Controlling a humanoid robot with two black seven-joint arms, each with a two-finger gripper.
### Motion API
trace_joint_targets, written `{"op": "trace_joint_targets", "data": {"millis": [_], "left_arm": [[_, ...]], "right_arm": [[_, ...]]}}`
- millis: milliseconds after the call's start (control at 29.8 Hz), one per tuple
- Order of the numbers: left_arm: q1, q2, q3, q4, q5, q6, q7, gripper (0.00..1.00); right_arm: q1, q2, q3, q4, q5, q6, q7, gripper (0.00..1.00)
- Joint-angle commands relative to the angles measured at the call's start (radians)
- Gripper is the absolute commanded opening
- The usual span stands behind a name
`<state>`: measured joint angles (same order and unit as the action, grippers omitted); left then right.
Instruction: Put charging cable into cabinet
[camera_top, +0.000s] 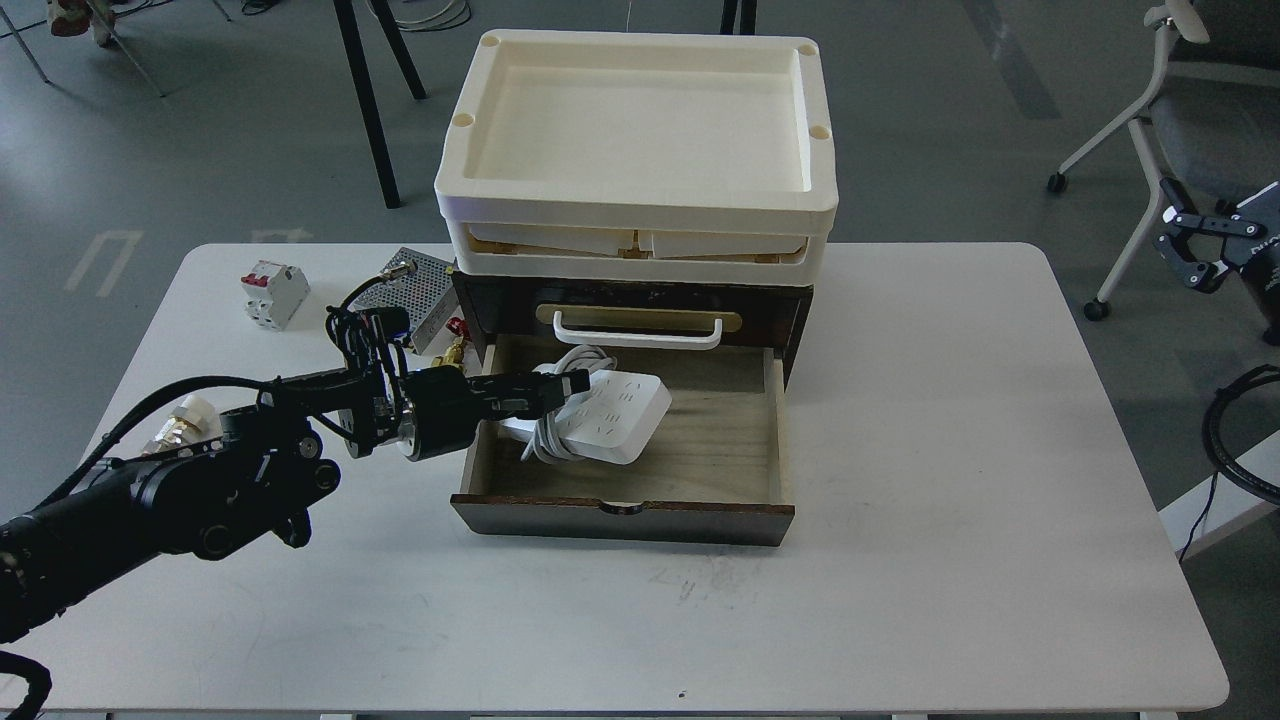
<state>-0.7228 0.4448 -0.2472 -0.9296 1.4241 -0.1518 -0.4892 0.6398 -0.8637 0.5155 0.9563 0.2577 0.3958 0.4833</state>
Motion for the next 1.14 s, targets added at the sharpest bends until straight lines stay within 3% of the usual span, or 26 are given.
{"op": "trace_joint_targets", "data": {"millis": [0, 67, 101, 369, 536, 670, 704, 804, 905, 1006, 1106], "left_arm": [[-0.003, 0.000, 0.000, -0.004, -0.008, -0.003, 0.000, 0.40], [-0.003, 0.005, -0.009, -0.012, -0.010, -0.003, 0.000, 0.92], [-0.003, 0.011, -0.009, -0.018, -0.011, -0.006, 0.000, 0.94], [-0.006, 0.089, -0.012, -0.118, -0.013, -0.060, 0.000, 0.99], [-0.003, 0.222, -0.070, -0.228, -0.074, -0.144, 0.000, 0.99], [-0.004, 0.311, -0.185, -0.249, -0.354, -0.288, 0.000, 0.98], [-0.004, 0.331, -0.232, -0.241, -0.467, -0.337, 0.000, 0.99], [-0.004, 0.365, -0.345, -0.184, -0.797, -0.337, 0.000, 0.99], [-0.003, 0.364, -0.414, -0.057, -1.106, -0.337, 0.000, 0.99], [0.000, 0.332, -0.411, 0.087, -1.377, -0.337, 0.000, 0.99], [0.003, 0.246, -0.405, 0.132, -1.430, -0.337, 0.000, 0.99]], "right_arm": [[0.000, 0.000, 0.000, 0.001, 0.000, 0.000, 0.000, 1.00], [0.000, 0.000, 0.000, 0.001, 0.000, 0.000, 0.000, 1.00], [0.000, 0.000, 0.000, 0.001, 0.000, 0.000, -0.002, 1.00], [0.000, 0.000, 0.000, -0.001, 0.000, 0.000, -0.002, 1.00], [0.000, 0.000, 0.001, 0.002, 0.000, 0.000, -0.002, 1.00], [0.001, -0.001, 0.003, 0.013, 0.000, 0.006, 0.000, 1.00], [0.004, 0.000, 0.006, 0.016, -0.002, 0.006, 0.000, 1.00], [0.018, 0.017, 0.038, 0.067, -0.003, 0.006, 0.000, 1.00], [0.052, 0.011, 0.078, 0.211, -0.005, -0.006, -0.002, 1.00], [0.072, 0.017, 0.109, 0.304, -0.011, -0.008, -0.002, 1.00], [0.070, 0.032, 0.138, 0.302, -0.032, -0.015, -0.002, 1.00]]}}
